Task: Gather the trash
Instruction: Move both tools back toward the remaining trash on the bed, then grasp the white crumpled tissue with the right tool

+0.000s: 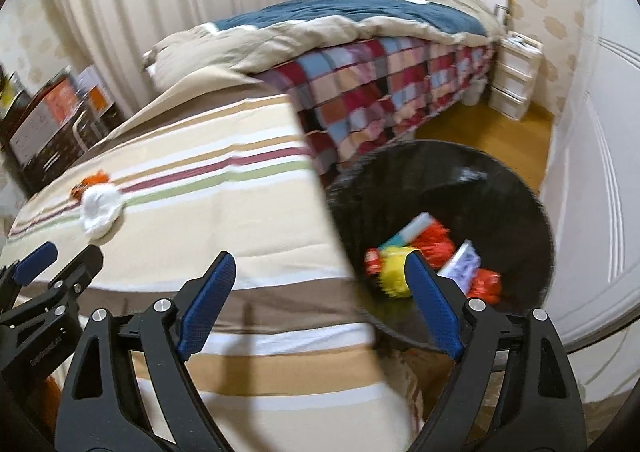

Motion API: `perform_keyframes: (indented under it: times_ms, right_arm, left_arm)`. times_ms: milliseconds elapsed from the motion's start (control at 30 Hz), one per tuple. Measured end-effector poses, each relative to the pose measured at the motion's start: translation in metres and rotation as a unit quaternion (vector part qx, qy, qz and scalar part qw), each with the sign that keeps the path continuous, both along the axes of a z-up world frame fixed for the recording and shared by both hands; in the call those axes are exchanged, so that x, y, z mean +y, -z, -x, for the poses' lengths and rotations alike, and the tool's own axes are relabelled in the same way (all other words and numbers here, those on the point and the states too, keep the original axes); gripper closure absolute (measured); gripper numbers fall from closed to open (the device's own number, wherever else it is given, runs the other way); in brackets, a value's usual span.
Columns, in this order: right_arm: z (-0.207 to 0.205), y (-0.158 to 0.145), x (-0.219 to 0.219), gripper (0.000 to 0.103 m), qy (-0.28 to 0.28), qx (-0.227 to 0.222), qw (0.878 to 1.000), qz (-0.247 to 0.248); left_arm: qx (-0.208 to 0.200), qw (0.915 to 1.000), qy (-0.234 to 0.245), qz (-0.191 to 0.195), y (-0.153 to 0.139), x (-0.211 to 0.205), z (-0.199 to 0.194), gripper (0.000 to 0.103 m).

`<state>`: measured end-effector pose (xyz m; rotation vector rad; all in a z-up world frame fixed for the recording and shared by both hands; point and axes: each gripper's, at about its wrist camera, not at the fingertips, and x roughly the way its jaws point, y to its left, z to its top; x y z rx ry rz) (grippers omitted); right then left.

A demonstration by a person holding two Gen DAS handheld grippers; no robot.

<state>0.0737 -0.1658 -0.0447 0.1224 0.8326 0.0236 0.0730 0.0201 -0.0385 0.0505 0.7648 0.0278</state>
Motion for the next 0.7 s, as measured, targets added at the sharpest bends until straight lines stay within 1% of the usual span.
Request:
perform_keyframes:
  times_ms: [133,400,500,700]
  right_arm:
    - [-0.001,0.000,0.032,0.019,-0.034,0.003,0.999,0.011]
    - [-0.012,0.001,0.090,0.019,-0.094,0.013,0.995,0.012]
    - [-0.017,0.002,0.110,0.019,-0.112,0.019,0.993,0.012]
    - [-0.027,0.003,0.147,0.019,-0.141,0.023,0.990,0.013]
  left_arm:
    - [0.005,0.9997,-0.026,0.000,0.003,0.026,0.005,0.022]
    - [0.015,0.9969,-0.077,0.001,0.008,0.077,0.008,0.022]
    - [0.016,0.9956,-0.092,-0.003,0.007,0.093,0.009,0.022]
    - [0.016,0.9929,-0.118,0.002,0.008,0.121,0.011,0.022]
